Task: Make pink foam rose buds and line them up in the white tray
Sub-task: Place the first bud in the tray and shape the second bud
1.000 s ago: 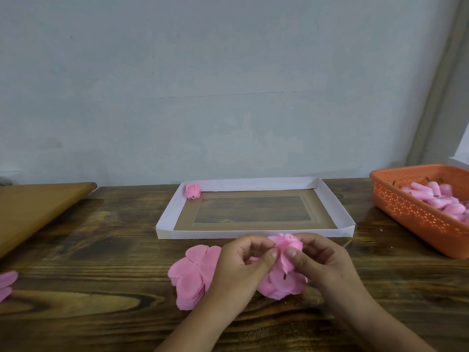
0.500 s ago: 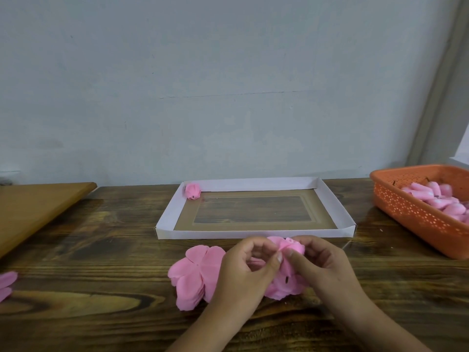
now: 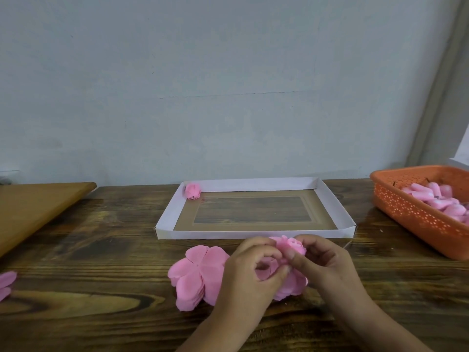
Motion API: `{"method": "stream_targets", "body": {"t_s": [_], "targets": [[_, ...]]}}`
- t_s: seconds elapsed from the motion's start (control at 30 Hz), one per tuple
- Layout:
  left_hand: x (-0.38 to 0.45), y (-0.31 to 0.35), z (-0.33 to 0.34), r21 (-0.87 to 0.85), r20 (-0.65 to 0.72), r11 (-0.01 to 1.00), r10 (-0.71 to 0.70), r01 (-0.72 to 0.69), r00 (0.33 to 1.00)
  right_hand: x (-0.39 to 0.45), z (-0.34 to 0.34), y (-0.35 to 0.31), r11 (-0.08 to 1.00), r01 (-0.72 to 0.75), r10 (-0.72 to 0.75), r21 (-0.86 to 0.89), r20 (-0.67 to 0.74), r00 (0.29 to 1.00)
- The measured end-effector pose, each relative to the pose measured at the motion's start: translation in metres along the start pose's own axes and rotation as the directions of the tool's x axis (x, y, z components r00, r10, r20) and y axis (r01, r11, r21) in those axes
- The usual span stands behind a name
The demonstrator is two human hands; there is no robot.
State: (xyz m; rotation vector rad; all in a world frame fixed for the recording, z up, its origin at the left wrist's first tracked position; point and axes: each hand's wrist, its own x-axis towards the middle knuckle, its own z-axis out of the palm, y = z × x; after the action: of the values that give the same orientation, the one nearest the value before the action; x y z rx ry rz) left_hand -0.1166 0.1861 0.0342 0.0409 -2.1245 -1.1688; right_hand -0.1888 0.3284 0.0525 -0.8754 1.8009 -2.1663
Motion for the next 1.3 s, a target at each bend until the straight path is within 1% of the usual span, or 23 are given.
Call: {"method": "stream_targets", "body": {"t_s": [0.17,0.33,0.4,0.53,0.6,0.77,0.9,1.0,1.07,1.13,1.23,1.3], "targets": [[0.000,0.001,0.000,-0.076,0.057,0.994,-0.071,0.076,0.996,0.001,0.000,-0.002,0.999,-0.013,0.012,0.041,0.031,0.999],[0.003,-0.001,-0.004,-0.155,0.097,0.972,-0.166,0.179,0.981,0.002,-0.002,-0.002,0.989,-0.087,0.077,0.120,0.082,0.994],[0.005,-0.001,-0.005,-0.196,0.115,0.958,-0.187,0.207,0.976,0.003,-0.004,-0.002,0.986,-0.111,0.100,0.123,0.095,0.990],[0.006,0.001,-0.006,-0.287,0.149,0.923,-0.222,0.257,0.964,0.003,-0.004,-0.002,0.988,-0.109,0.099,0.112,0.085,0.991],[0.008,0.001,-0.007,-0.279,0.187,0.916,-0.242,0.287,0.952,0.002,-0.003,-0.003,0.989,-0.101,0.091,0.105,0.088,0.992],[0.008,0.001,-0.009,-0.229,0.236,0.931,-0.232,0.286,0.944,0.001,-0.003,-0.005,0.990,-0.094,0.085,0.103,0.095,0.992],[0.008,-0.001,-0.009,-0.271,0.246,0.907,-0.258,0.322,0.934,0.002,-0.001,-0.004,0.994,-0.077,0.072,0.076,0.076,0.995],[0.010,0.001,-0.010,-0.350,0.263,0.860,-0.290,0.371,0.920,0.002,-0.002,-0.004,0.995,-0.084,0.080,0.046,0.090,0.993],[0.013,0.003,-0.013,-0.424,0.256,0.811,-0.320,0.404,0.912,0.003,-0.004,-0.002,0.992,-0.105,0.099,0.071,0.087,0.991],[0.016,0.003,-0.016,-0.491,0.241,0.751,-0.370,0.441,0.897,0.007,-0.006,0.001,0.985,-0.132,0.127,0.115,0.050,0.991],[0.021,0.002,-0.019,-0.576,0.227,0.662,-0.434,0.480,0.872,0.014,-0.007,0.007,0.960,-0.201,0.209,0.194,-0.024,0.978],[0.022,0.001,-0.020,-0.638,0.228,0.601,-0.449,0.481,0.864,0.016,-0.009,0.011,0.952,-0.230,0.239,0.200,-0.019,0.971]]}}
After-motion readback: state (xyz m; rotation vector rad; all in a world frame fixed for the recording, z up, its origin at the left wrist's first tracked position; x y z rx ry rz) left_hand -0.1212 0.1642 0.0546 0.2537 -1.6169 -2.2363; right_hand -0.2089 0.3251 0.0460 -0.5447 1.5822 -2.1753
